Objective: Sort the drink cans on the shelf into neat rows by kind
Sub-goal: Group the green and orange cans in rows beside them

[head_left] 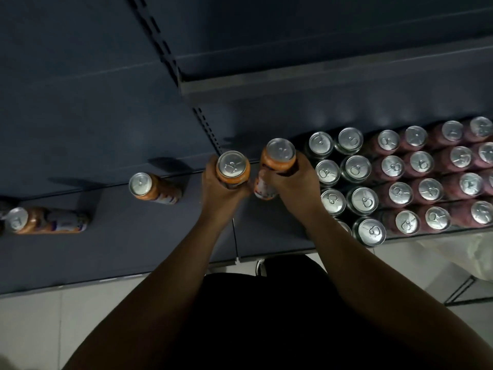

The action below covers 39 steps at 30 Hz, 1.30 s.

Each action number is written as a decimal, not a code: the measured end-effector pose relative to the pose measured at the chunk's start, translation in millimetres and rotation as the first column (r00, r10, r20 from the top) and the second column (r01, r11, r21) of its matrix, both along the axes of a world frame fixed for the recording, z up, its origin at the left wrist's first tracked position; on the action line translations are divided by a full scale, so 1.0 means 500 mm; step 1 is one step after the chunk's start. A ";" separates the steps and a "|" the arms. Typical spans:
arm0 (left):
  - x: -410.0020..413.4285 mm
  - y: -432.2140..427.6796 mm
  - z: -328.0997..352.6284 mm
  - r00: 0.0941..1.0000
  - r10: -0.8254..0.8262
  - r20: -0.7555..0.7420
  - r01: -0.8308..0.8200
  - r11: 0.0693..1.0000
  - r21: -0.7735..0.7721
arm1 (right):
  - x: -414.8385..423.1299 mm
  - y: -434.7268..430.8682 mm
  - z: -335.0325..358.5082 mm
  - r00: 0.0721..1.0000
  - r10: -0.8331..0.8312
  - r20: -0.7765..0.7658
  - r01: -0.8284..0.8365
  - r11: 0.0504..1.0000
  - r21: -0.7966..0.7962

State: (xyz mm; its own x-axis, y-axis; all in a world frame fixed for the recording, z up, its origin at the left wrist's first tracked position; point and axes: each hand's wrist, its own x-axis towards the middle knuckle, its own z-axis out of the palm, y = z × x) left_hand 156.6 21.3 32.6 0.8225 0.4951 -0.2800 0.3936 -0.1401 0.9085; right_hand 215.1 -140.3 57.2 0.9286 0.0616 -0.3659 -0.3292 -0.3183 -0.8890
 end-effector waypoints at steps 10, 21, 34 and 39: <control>0.052 -0.002 -0.069 0.993 0.045 -0.112 -0.038 0.997 0.061 | 0.050 0.024 -0.078 0.996 0.077 -0.045 -0.077 0.997 0.018; 0.088 0.005 -0.102 0.996 0.018 -0.086 -0.002 0.982 0.188 | 0.074 0.050 -0.152 0.996 0.089 -0.028 -0.087 0.995 0.057; 0.023 0.035 -0.036 0.970 -0.123 -0.209 0.176 0.951 0.253 | 0.023 0.059 -0.074 0.972 0.235 -0.010 -0.227 0.923 -0.311; -0.048 0.071 0.019 0.925 -0.134 -0.355 0.319 0.780 0.538 | -0.040 0.083 -0.006 0.923 0.385 0.023 -0.287 0.725 -0.626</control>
State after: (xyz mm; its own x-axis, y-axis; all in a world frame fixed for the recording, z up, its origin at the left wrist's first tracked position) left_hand 132.5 57.1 42.0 0.8615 0.4475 -0.2401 0.5060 -0.7169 0.4796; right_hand 194.9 -98.8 54.3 0.9335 0.1932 -0.3022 0.0167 -0.8650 -0.5015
